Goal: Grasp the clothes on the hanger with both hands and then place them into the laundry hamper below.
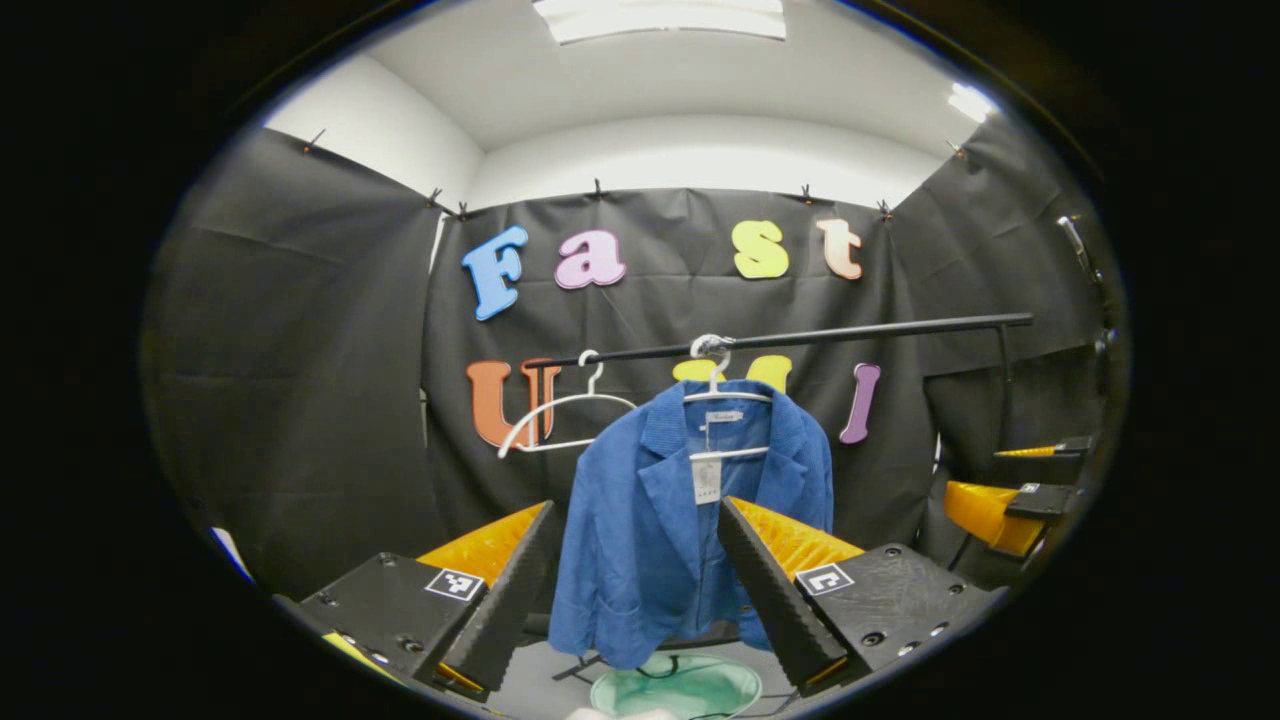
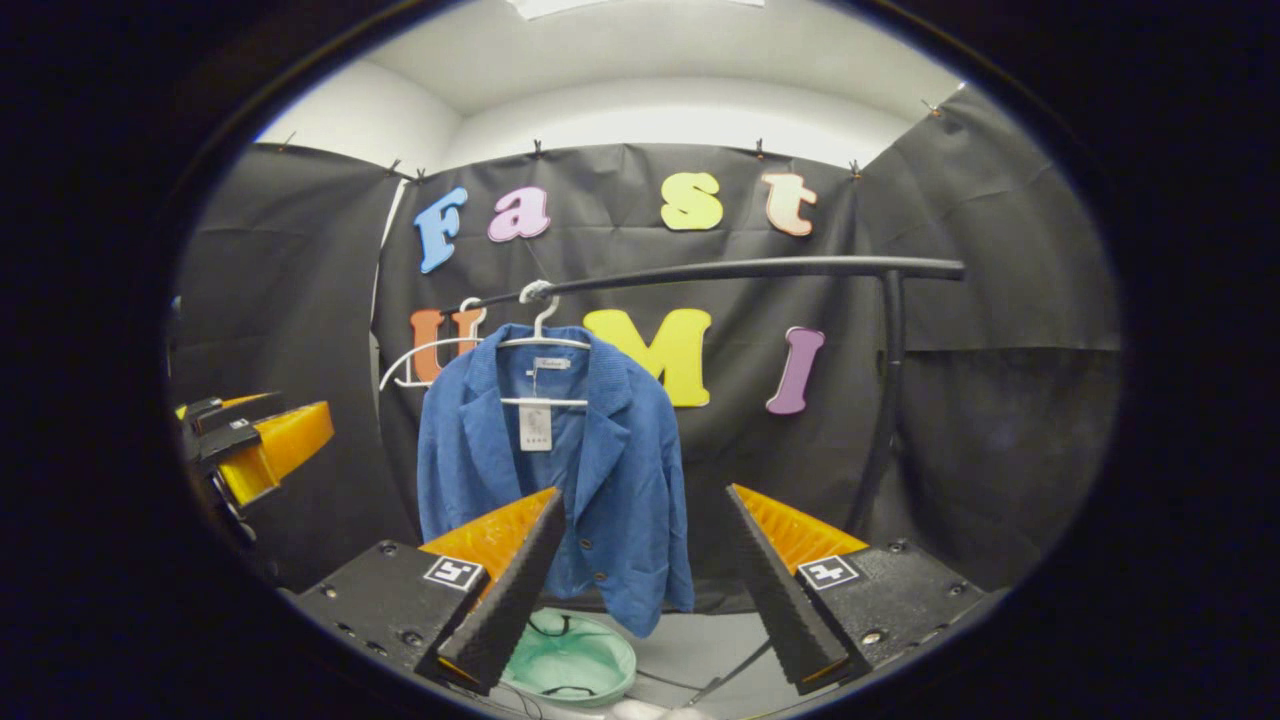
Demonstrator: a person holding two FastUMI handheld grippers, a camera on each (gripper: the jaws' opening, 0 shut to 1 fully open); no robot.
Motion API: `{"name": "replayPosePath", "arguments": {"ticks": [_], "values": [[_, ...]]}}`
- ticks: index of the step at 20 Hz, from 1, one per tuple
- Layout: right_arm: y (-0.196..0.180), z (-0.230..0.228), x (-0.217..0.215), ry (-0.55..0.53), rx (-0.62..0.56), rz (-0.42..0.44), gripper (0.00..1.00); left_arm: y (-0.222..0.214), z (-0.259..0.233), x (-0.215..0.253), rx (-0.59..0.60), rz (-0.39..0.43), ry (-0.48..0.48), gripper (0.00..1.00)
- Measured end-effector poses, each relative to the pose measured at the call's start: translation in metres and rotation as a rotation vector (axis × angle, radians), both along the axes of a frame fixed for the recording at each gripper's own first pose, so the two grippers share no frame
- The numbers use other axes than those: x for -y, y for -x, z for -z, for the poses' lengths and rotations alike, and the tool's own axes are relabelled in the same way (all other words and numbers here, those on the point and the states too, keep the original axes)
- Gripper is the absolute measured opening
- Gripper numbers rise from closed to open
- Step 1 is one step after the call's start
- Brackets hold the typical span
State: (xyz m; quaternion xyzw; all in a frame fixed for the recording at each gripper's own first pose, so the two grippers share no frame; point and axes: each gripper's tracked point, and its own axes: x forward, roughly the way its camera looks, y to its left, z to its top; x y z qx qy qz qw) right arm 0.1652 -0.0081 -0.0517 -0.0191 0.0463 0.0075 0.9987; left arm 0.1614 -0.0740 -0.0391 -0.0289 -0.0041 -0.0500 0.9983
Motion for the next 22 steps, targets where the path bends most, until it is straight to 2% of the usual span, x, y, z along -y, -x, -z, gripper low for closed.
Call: {"name": "replayPosePath", "arguments": {"ticks": [9, 14, 17, 22], "values": [[-0.15, 0.026, -0.021, 0.017, -0.009, -0.108, 0.99, -0.116, 0.017, 0.04, 0.071, -0.031, -0.073, 0.98], [-0.218, 0.037, -0.042, 0.02, -0.03, -0.16, 1.0, -0.176, 0.051, 0.042, -0.007, -0.067, -0.047, 0.98], [-0.251, 0.041, -0.05, 0.03, -0.023, -0.168, 0.99, -0.205, 0.062, 0.035, -0.015, -0.111, -0.061, 0.98], [-0.29, 0.053, -0.06, 0.002, -0.053, -0.159, 0.99, -0.236, 0.074, 0.037, -0.022, -0.127, -0.08, 0.99]]}}
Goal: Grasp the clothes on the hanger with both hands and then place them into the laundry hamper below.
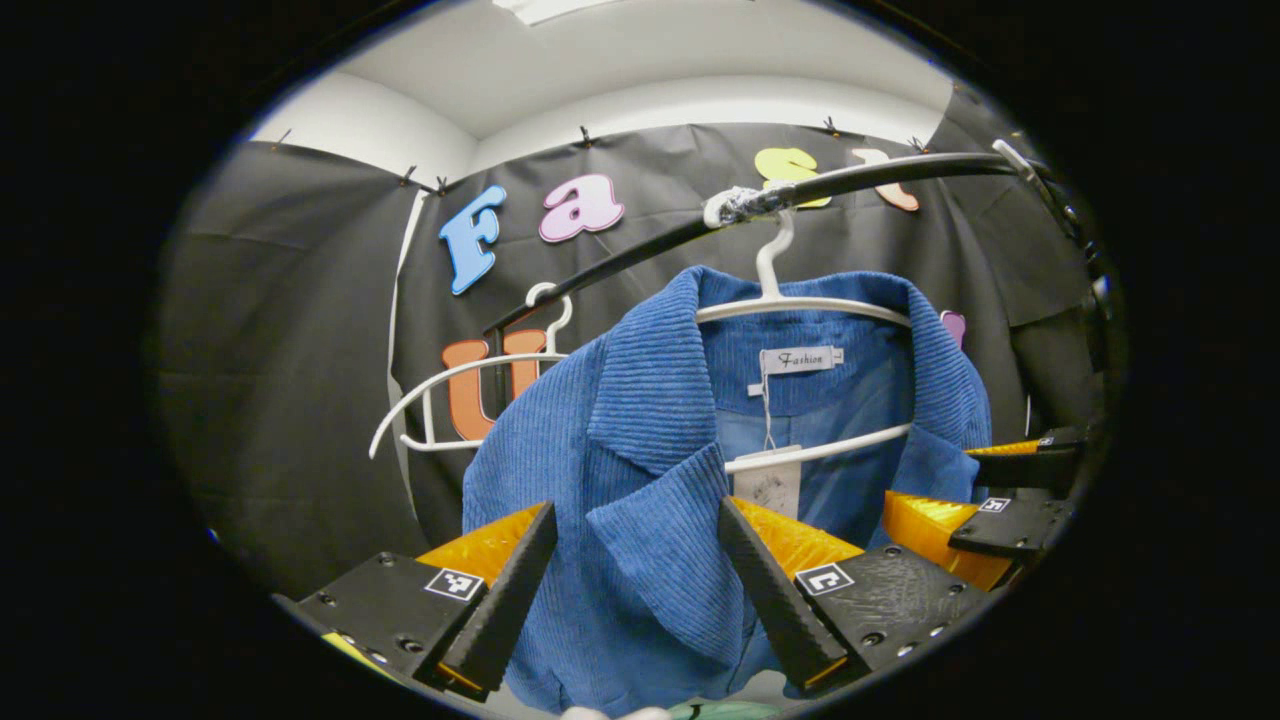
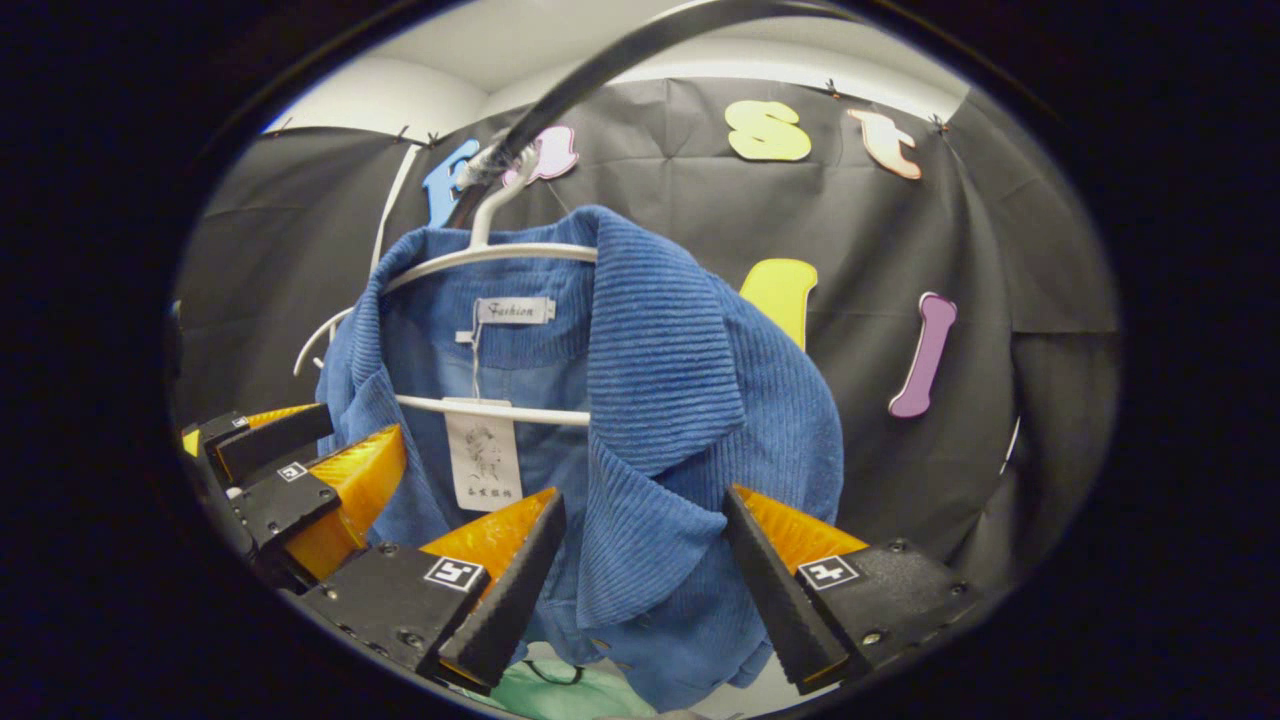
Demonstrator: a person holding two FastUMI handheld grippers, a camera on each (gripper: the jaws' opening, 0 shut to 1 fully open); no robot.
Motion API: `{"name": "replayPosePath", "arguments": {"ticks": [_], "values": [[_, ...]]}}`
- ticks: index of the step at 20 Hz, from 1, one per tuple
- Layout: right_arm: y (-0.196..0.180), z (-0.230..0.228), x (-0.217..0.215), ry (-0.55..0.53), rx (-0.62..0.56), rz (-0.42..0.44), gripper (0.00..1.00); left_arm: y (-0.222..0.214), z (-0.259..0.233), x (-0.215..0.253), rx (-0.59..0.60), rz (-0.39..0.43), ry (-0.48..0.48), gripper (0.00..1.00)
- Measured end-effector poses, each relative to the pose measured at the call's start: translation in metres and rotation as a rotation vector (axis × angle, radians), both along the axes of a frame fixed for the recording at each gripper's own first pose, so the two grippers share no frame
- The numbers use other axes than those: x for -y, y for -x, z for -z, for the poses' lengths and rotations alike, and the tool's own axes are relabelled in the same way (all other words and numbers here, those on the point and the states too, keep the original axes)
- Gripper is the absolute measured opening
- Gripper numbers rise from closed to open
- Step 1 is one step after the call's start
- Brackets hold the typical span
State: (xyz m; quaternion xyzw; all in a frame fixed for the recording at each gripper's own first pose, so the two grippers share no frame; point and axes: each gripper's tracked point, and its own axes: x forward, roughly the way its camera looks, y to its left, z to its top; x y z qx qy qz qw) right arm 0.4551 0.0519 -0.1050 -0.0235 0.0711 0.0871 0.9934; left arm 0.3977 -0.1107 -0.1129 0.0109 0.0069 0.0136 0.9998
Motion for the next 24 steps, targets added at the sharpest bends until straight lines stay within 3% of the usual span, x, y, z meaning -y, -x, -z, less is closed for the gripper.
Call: {"name": "replayPosePath", "arguments": {"ticks": [1, 4, 7, 10, 12, 13, 16, 23, 24], "values": [[-0.005, 0.003, 0.0, 0.005, -0.007, 0.003, 0.99, -0.003, 0.003, 0.001, -0.003, -0.003, -0.002, 0.97], [-0.015, 0.004, 0.001, -0.002, -0.004, -0.002, 0.82, -0.008, 0.006, 0.001, -0.008, -0.028, -0.022, 0.97], [-0.018, 0.01, 0.005, -0.038, -0.026, -0.027, 0.64, -0.013, 0.014, 0.001, -0.037, -0.042, -0.025, 0.79], [-0.021, 0.015, 0.014, -0.081, -0.051, -0.043, 0.32, -0.015, 0.027, 0.004, -0.091, -0.018, -0.016, 0.42], [-0.02, 0.013, 0.015, -0.098, -0.062, -0.085, 0.17, -0.013, 0.034, -0.004, -0.121, -0.046, -0.033, 0.24], [-0.018, 0.013, 0.016, -0.109, -0.069, -0.106, 0.14, -0.017, 0.038, -0.006, -0.141, -0.047, -0.039, 0.12], [-0.016, 0.011, 0.015, -0.16, -0.098, -0.168, 0.07, -0.007, 0.037, -0.008, -0.153, -0.052, -0.049, 0.02], [-0.011, 0.002, 0.038, -0.209, -0.113, -0.198, 0.06, -0.002, 0.028, -0.042, -0.144, -0.104, -0.067, 0.0], [-0.011, -0.002, 0.042, -0.228, -0.114, -0.204, 0.06, -0.002, 0.025, -0.05, -0.14, -0.119, -0.062, 0.04]]}}
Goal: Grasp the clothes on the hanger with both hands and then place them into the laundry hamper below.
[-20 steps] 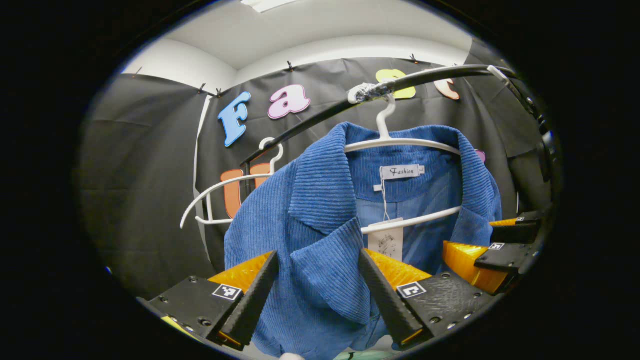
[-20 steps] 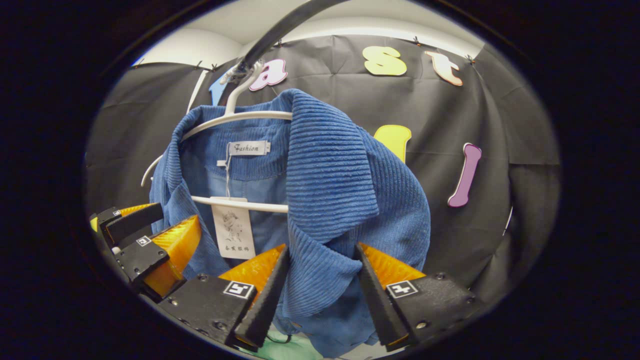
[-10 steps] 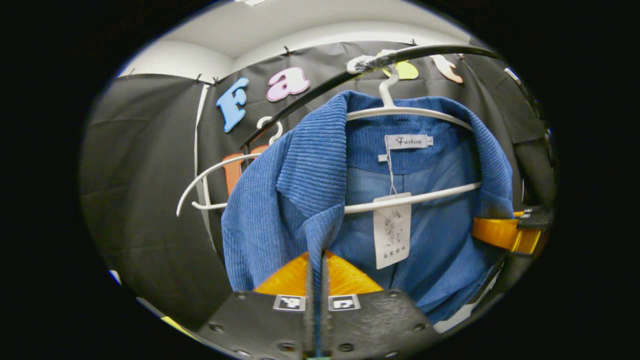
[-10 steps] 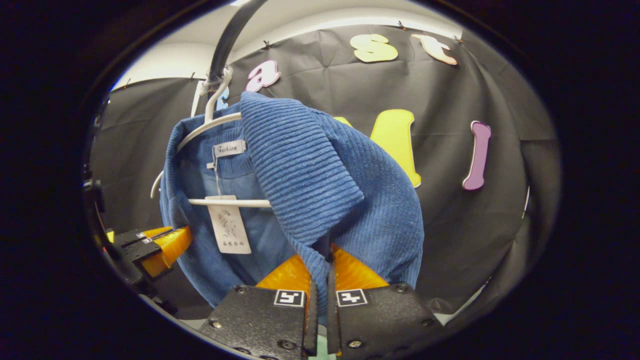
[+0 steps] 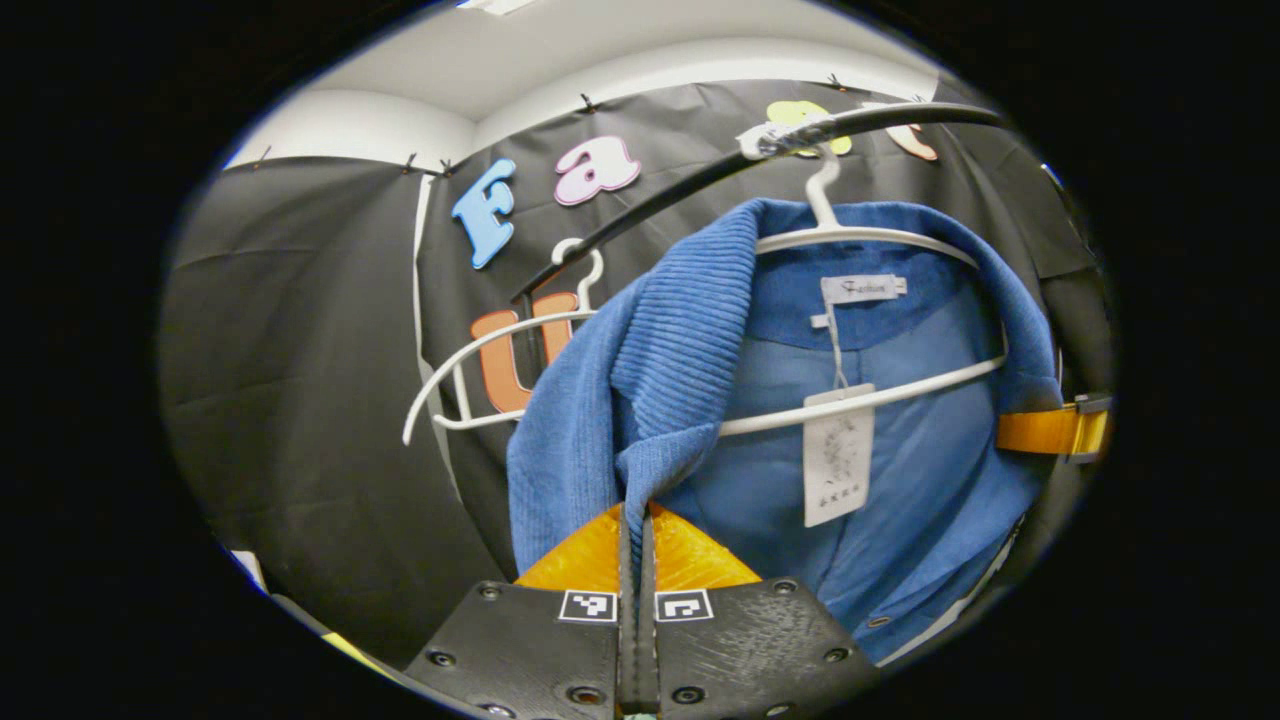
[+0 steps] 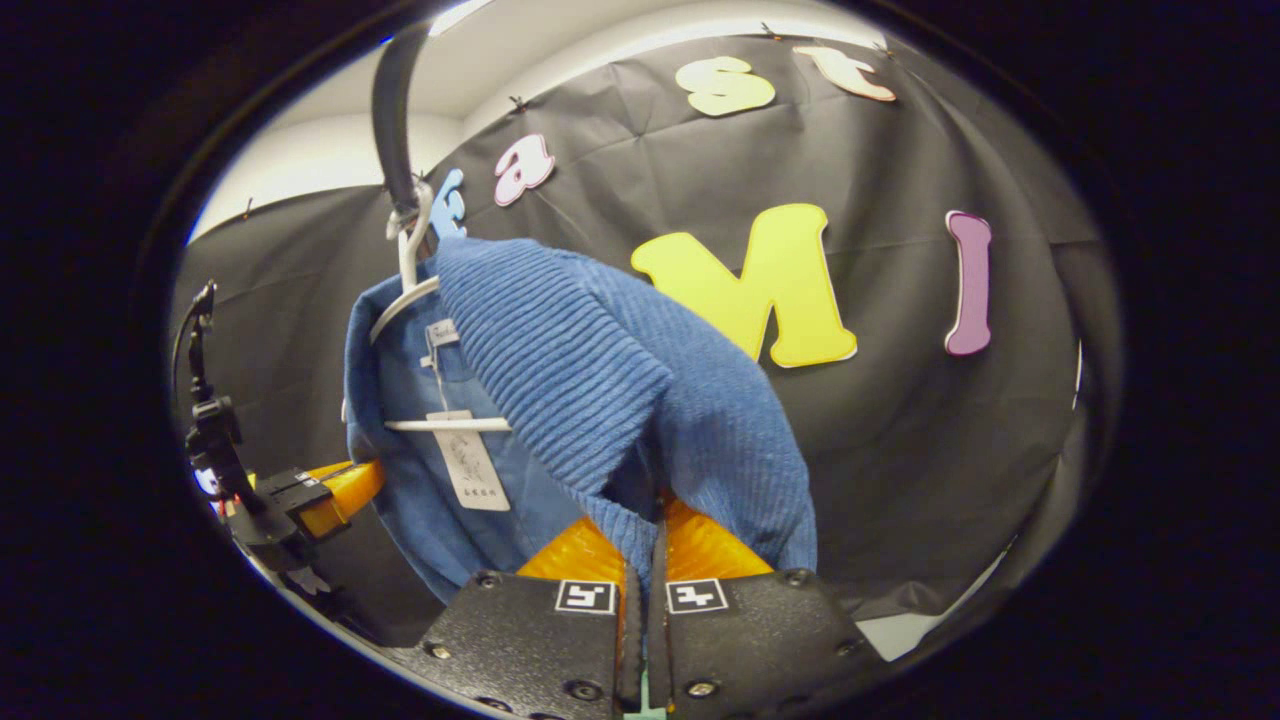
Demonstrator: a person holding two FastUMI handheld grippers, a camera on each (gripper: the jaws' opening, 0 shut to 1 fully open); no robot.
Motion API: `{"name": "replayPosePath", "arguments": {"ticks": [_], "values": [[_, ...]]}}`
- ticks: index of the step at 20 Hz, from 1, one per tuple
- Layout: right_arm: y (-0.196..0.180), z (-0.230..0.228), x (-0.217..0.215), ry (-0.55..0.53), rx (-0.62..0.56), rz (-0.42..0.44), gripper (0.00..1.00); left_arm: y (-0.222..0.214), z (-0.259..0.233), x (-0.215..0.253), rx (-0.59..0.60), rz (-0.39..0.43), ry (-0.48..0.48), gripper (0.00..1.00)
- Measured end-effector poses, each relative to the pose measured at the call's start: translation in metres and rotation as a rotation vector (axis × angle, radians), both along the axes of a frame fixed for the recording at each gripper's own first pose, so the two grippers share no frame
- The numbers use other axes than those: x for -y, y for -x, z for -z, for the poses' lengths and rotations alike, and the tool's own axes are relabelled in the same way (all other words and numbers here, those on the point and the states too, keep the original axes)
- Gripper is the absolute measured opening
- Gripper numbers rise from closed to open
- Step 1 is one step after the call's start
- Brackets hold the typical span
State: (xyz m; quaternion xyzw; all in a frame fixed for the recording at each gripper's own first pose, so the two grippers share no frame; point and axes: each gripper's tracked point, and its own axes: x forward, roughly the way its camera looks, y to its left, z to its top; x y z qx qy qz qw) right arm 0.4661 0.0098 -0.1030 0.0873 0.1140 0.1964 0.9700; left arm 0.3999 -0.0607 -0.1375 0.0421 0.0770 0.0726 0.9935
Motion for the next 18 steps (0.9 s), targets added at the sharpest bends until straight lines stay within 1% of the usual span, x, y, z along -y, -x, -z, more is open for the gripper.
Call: {"name": "replayPosePath", "arguments": {"ticks": [1, 2, 3, 4, 7, 8, 9, 10, 11, 13, 15, 18], "values": [[0.001, -0.002, 0.005, -0.009, 0.001, 0.002, 0.06, -0.001, -0.004, -0.007, 0.006, -0.012, 0.005, 0.03], [0.001, -0.007, 0.01, -0.012, 0.006, 0.005, 0.05, -0.001, -0.008, -0.013, 0.015, -0.026, 0.005, 0.0], [0.003, -0.011, 0.014, -0.007, 0.014, 0.01, 0.06, -0.003, -0.013, -0.019, 0.025, -0.034, 0.004, 0.0], [0.004, -0.016, 0.018, -0.004, 0.023, 0.014, 0.06, -0.002, -0.018, -0.023, 0.031, -0.046, -0.002, 0.03], [0.007, -0.025, 0.02, -0.015, 0.025, 0.003, 0.06, -0.007, -0.028, -0.033, 0.046, -0.062, -0.002, 0.03], [0.008, -0.028, 0.022, -0.023, 0.018, -0.013, 0.06, -0.007, -0.032, -0.035, 0.052, -0.069, 0.005, 0.03], [0.009, -0.027, 0.02, -0.024, 0.008, -0.031, 0.06, -0.008, -0.033, -0.035, 0.056, -0.072, 0.012, 0.0], [0.011, -0.029, 0.019, -0.022, -0.002, -0.055, 0.06, -0.008, -0.035, -0.035, 0.06, -0.072, 0.016, 0.03], [0.014, -0.028, 0.017, -0.005, -0.002, -0.071, 0.06, -0.007, -0.038, -0.036, 0.062, -0.075, 0.014, 0.0], [0.021, -0.026, 0.015, 0.037, -0.004, -0.098, 0.06, -0.009, -0.04, -0.038, 0.067, -0.078, 0.013, 0.0], [0.027, -0.021, 0.008, 0.068, -0.012, -0.144, 0.05, -0.01, -0.043, -0.041, 0.072, -0.081, 0.016, 0.0], [0.034, -0.022, 0.002, 0.046, -0.009, -0.194, 0.06, -0.013, -0.049, -0.046, 0.075, -0.084, 0.016, 0.0]]}}
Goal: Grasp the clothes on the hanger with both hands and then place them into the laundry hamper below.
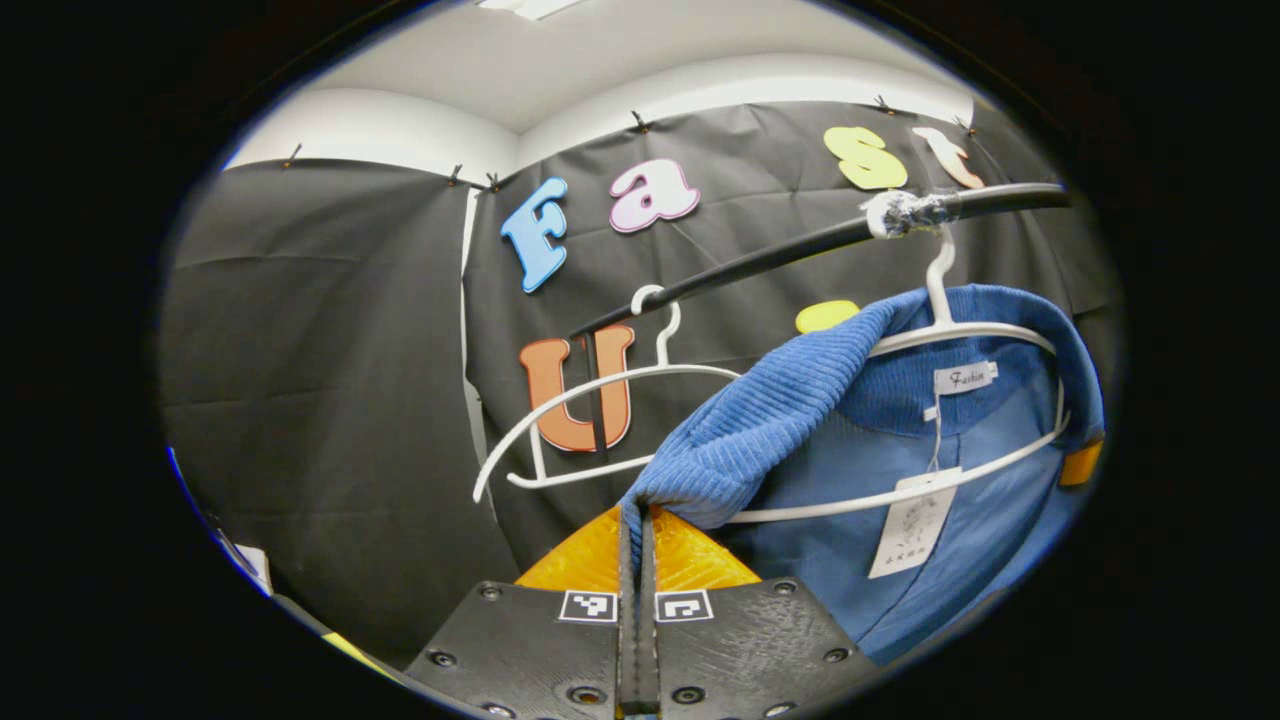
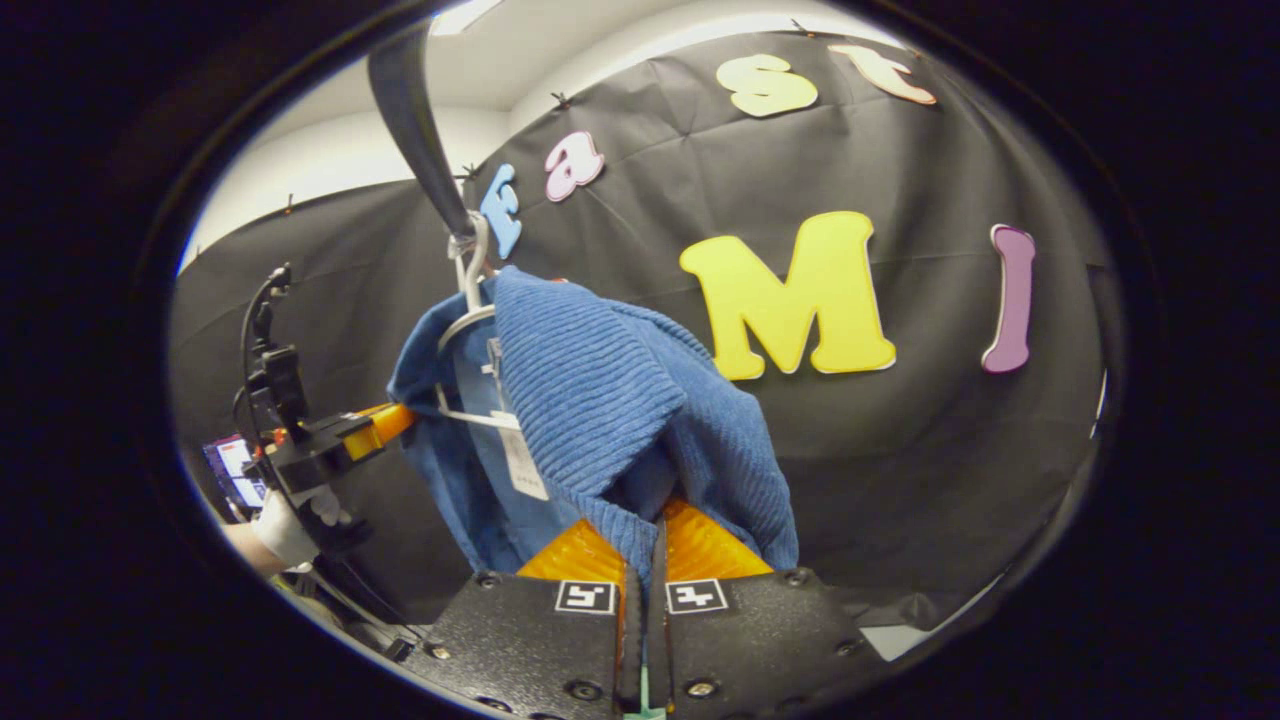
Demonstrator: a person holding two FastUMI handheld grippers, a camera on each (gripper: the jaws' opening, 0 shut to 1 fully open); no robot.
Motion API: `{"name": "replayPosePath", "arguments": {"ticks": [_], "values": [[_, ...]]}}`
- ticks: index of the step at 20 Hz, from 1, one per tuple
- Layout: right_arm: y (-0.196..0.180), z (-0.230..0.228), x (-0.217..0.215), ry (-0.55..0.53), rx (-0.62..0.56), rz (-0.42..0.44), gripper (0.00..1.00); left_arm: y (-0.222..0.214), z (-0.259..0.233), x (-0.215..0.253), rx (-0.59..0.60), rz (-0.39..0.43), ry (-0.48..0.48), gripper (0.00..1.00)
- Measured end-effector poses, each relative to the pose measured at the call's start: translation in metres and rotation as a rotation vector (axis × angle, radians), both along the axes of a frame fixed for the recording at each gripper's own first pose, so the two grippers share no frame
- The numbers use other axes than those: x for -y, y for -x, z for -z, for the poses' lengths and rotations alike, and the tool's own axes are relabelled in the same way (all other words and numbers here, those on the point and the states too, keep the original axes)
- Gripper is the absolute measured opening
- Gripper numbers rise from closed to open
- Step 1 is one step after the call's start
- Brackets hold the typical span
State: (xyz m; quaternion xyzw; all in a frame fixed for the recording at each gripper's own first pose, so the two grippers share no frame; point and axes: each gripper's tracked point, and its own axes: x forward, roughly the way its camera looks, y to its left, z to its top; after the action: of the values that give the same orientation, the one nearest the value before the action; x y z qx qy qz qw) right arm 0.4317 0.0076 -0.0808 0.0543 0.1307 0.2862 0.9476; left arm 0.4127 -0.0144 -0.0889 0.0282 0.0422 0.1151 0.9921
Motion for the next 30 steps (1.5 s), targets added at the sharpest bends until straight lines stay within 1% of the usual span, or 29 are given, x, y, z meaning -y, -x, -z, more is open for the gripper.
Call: {"name": "replayPosePath", "arguments": {"ticks": [1, 3, 6, 9, 10, 13, 14, 15, 16, 17, 18, 19, 20, 24, 25, 26, 27, 28, 29, 30], "values": [[0.003, 0.0, -0.003, -0.016, -0.006, -0.026, 0.06, -0.001, 0.0, -0.001, 0.0, 0.001, 0.002, 0.0], [-0.003, 0.003, 0.003, -0.033, -0.03, -0.007, 0.06, -0.003, -0.001, -0.004, -0.001, 0.004, -0.005, 0.0], [-0.013, 0.0, 0.009, -0.096, -0.067, 0.027, 0.06, -0.001, -0.003, -0.005, 0.006, 0.006, -0.01, 0.0], [-0.015, -0.009, 0.014, -0.1, -0.053, 0.026, 0.05, -0.003, -0.007, -0.009, 0.011, -0.001, 0.005, 0.0], [-0.015, -0.013, 0.015, -0.096, -0.047, 0.012, 0.05, -0.004, -0.01, -0.01, 0.012, -0.004, 0.011, 0.0], [-0.02, -0.023, 0.022, -0.101, -0.047, 0.015, 0.05, -0.007, -0.02, -0.015, 0.028, -0.012, 0.005, 0.0], [-0.02, -0.025, 0.022, -0.109, -0.057, 0.0, 0.05, -0.008, -0.022, -0.016, 0.03, -0.013, 0.006, 0.0], [-0.013, -0.022, 0.016, -0.102, -0.089, -0.043, 0.05, -0.009, -0.025, -0.016, 0.036, -0.015, 0.006, 0.0], [-0.011, -0.021, 0.015, -0.084, -0.099, -0.073, 0.05, -0.011, -0.027, -0.018, 0.035, -0.017, 0.005, 0.03], [-0.01, -0.016, 0.011, -0.055, -0.102, -0.097, 0.06, -0.013, -0.029, -0.018, 0.038, -0.019, 0.005, 0.0], [-0.007, -0.014, 0.006, -0.032, -0.104, -0.129, 0.06, -0.015, -0.029, -0.018, 0.038, -0.017, 0.004, 0.0], [-0.003, -0.012, 0.002, -0.023, -0.103, -0.151, 0.05, -0.017, -0.028, -0.019, 0.038, -0.019, -0.003, 0.03], [0.0, -0.013, -0.003, -0.026, -0.106, -0.168, 0.06, -0.015, -0.027, -0.02, 0.034, -0.024, -0.007, 0.0], [0.002, -0.031, -0.001, -0.137, -0.087, -0.185, 0.05, -0.016, -0.025, -0.019, 0.031, -0.029, 0.005, 0.0], [-0.003, -0.035, 0.004, -0.146, -0.073, -0.154, 0.05, -0.016, -0.024, -0.02, 0.029, -0.03, 0.006, 0.0], [-0.004, -0.038, 0.007, -0.148, -0.059, -0.127, 0.05, -0.016, -0.024, -0.019, 0.027, -0.031, 0.003, 0.03], [-0.003, -0.041, 0.007, -0.15, -0.049, -0.123, 0.05, -0.017, -0.024, -0.019, 0.029, -0.032, -0.001, 0.03], [-0.01, -0.039, 0.013, -0.12, -0.039, -0.073, 0.06, -0.018, -0.024, -0.019, 0.03, -0.032, -0.004, 0.0], [-0.015, -0.036, 0.023, -0.075, -0.015, -0.02, 0.05, -0.018, -0.025, -0.019, 0.032, -0.034, -0.011, 0.0], [-0.018, -0.033, 0.031, -0.036, 0.005, 0.02, 0.06, -0.018, -0.025, -0.02, 0.034, -0.036, -0.014, 0.03]]}}
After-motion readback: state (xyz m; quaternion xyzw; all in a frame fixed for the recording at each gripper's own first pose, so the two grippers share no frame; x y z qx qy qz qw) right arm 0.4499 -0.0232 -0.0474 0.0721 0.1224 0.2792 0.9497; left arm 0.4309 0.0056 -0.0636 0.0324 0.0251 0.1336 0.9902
